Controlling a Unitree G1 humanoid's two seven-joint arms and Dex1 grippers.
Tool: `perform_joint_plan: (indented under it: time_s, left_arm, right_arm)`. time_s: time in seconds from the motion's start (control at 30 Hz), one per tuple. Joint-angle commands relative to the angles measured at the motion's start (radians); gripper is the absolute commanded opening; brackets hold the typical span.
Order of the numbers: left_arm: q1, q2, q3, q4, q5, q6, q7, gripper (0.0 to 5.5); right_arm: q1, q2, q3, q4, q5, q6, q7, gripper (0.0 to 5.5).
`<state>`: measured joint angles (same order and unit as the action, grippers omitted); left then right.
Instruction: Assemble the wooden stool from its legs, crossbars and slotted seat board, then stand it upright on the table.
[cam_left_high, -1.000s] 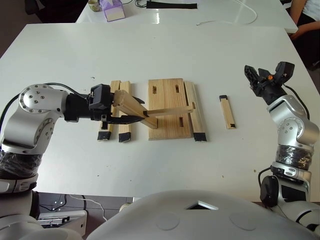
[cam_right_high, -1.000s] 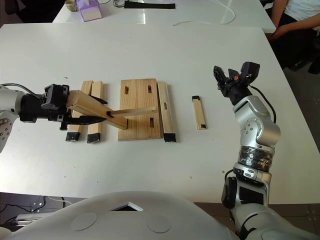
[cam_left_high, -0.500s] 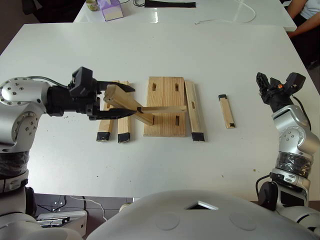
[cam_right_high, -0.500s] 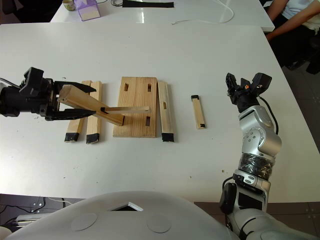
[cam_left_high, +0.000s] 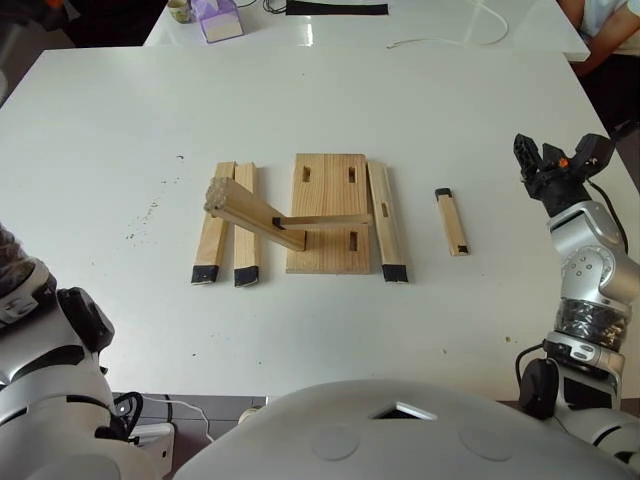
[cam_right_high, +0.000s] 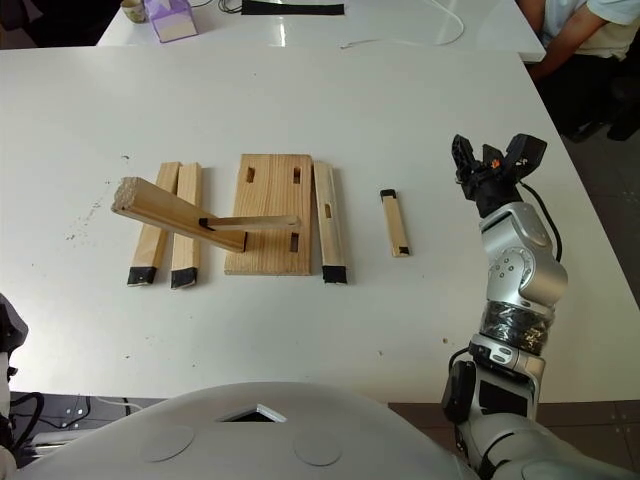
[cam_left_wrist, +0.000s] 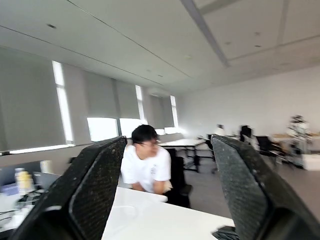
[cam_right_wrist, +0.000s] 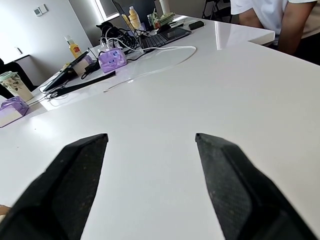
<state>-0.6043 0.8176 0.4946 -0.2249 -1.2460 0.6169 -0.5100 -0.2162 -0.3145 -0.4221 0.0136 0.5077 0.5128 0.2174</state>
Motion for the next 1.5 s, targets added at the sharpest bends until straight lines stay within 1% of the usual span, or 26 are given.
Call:
perform_joint_plan:
  time_s: [0.03, 0.07, 0.13, 0.23, 0.33, 0.43, 0.63, 0.83, 1.03, 1.17, 1.3, 1.4, 1.5]
  left_arm:
    - [0.242, -0.015, -0.118, 0.161, 0.401, -0.050, 0.183, 3.15]
    - [0.334, -0.041, -0.142, 0.197, 0.467, -0.082, 0.174, 3.15]
    - [0.469, -0.088, -0.151, 0.203, 0.511, -0.094, 0.154, 3.15]
    - [0.570, -0.126, -0.200, 0.156, 0.587, -0.108, 0.146, 3.15]
    - [0.684, -0.153, -0.258, 0.070, 0.664, -0.104, 0.143, 3.15]
    - [0.751, -0.168, -0.250, 0.037, 0.685, -0.079, 0.138, 3.15]
    - [0.802, -0.150, -0.232, -0.020, 0.658, 0.028, 0.089, 3.15]
    - [0.838, -0.138, -0.228, -0.098, 0.645, 0.113, 0.051, 3.15]
    - [0.824, -0.126, -0.250, -0.091, 0.704, 0.172, 0.074, 3.15]
    - [0.864, -0.145, -0.258, -0.090, 0.738, 0.177, 0.083, 3.15]
    - [0.927, -0.151, -0.263, -0.133, 0.745, 0.234, 0.090, 3.15]
    - [0.970, -0.148, -0.269, -0.155, 0.763, 0.282, 0.116, 2.79]
    - [0.942, -0.165, -0.278, -0.141, 0.792, 0.314, 0.163, 2.34]
  right_arm:
    - [-0.011, 0.037, -0.024, -0.040, 0.014, 0.008, -0.074, 3.23]
    - [-0.001, 0.054, -0.028, -0.057, 0.017, 0.008, -0.096, 3.23]
    - [0.031, 0.078, 0.000, -0.076, -0.008, 0.000, -0.115, 3.23]
    - [0.081, 0.110, 0.057, -0.063, -0.064, -0.030, -0.125, 3.23]
    - [0.081, 0.120, 0.069, -0.043, -0.082, -0.045, -0.133, 3.23]
    - [0.059, 0.105, 0.056, -0.017, -0.086, -0.059, -0.122, 3.23]
    - [0.065, 0.100, 0.021, 0.013, -0.082, -0.099, -0.126, 3.23]
    - [0.126, 0.140, 0.014, -0.031, -0.081, -0.123, -0.146, 3.23]
    - [0.177, 0.174, -0.008, -0.088, -0.054, -0.128, -0.169, 3.23]
    - [0.194, 0.184, -0.015, -0.113, -0.051, -0.122, -0.172, 3.23]
    - [0.214, 0.191, -0.018, -0.134, -0.046, -0.115, -0.178, 3.23]
    - [0.218, 0.189, -0.015, -0.138, -0.045, -0.108, -0.181, 3.23]
    - [0.211, 0.186, -0.020, -0.138, -0.042, -0.106, -0.189, 3.23]
